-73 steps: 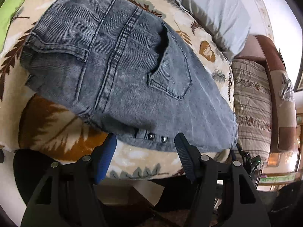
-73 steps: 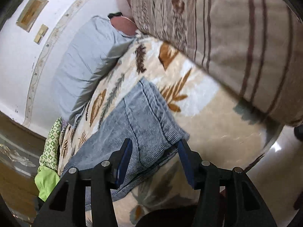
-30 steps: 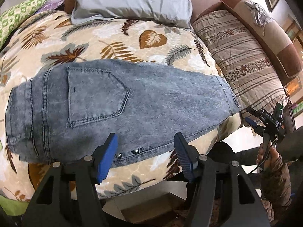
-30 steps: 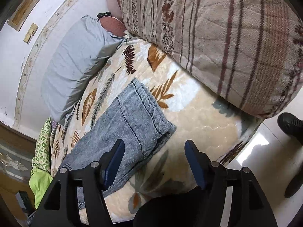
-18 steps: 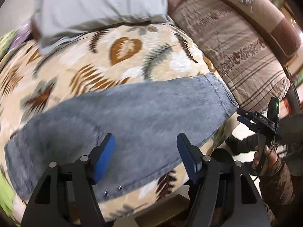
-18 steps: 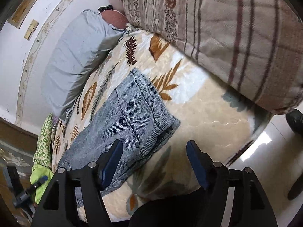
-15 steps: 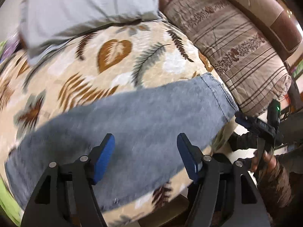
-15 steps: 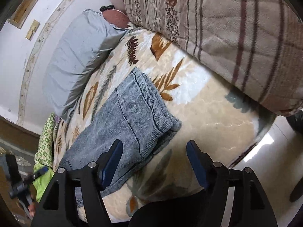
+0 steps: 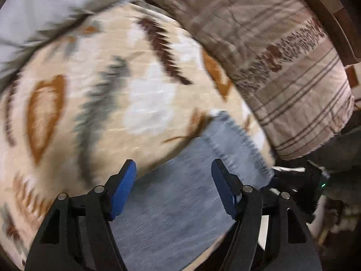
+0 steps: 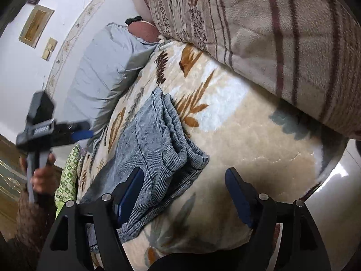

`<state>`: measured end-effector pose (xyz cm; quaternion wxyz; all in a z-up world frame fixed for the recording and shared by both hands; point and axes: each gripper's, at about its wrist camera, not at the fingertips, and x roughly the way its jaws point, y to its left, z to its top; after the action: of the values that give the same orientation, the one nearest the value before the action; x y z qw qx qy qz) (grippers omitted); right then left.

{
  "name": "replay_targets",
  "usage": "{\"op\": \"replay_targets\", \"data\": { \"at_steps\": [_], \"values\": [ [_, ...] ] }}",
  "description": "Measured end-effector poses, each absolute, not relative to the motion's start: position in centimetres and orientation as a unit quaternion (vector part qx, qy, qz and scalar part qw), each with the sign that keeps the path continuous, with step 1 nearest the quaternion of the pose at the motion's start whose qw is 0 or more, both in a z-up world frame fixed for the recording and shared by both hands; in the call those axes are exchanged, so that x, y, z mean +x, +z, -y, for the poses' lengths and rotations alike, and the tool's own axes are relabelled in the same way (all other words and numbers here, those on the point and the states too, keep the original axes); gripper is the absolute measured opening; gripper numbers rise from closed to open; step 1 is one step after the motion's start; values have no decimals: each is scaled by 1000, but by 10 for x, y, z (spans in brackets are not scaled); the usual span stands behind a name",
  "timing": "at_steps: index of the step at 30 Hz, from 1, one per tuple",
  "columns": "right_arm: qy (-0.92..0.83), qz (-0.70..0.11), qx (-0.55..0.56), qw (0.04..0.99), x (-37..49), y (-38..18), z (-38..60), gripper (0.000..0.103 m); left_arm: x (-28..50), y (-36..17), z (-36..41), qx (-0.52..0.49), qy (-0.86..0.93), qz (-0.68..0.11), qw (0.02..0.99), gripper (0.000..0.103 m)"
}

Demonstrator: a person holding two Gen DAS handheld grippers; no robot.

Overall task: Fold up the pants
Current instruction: 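Grasp the jeans leg hem with the left tool, then lift the leg hem with the left tool and fold it over the jeans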

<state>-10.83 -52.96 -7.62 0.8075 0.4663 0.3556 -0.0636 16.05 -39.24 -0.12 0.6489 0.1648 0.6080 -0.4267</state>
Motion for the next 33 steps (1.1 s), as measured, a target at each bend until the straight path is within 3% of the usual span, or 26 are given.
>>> {"op": "replay_targets", "data": {
  "at_steps": [7, 18, 26, 33],
  "values": [
    [-64, -358, 438, 822, -114, -75, 512, 79, 140, -34, 447, 225, -454, -614, 605, 69],
    [-37, -356, 423, 833, -96, -73, 499, 79, 154, -46, 469, 213, -474, -631, 576, 69],
    [-7, -350, 426, 834, -89, -74, 492, 79, 139, -70, 479, 265, -495, -627, 540, 70],
    [20, -330, 433, 839, -83, -77, 493, 79, 138, -82, 490, 277, -527, -616, 516, 79]
  ]
}}
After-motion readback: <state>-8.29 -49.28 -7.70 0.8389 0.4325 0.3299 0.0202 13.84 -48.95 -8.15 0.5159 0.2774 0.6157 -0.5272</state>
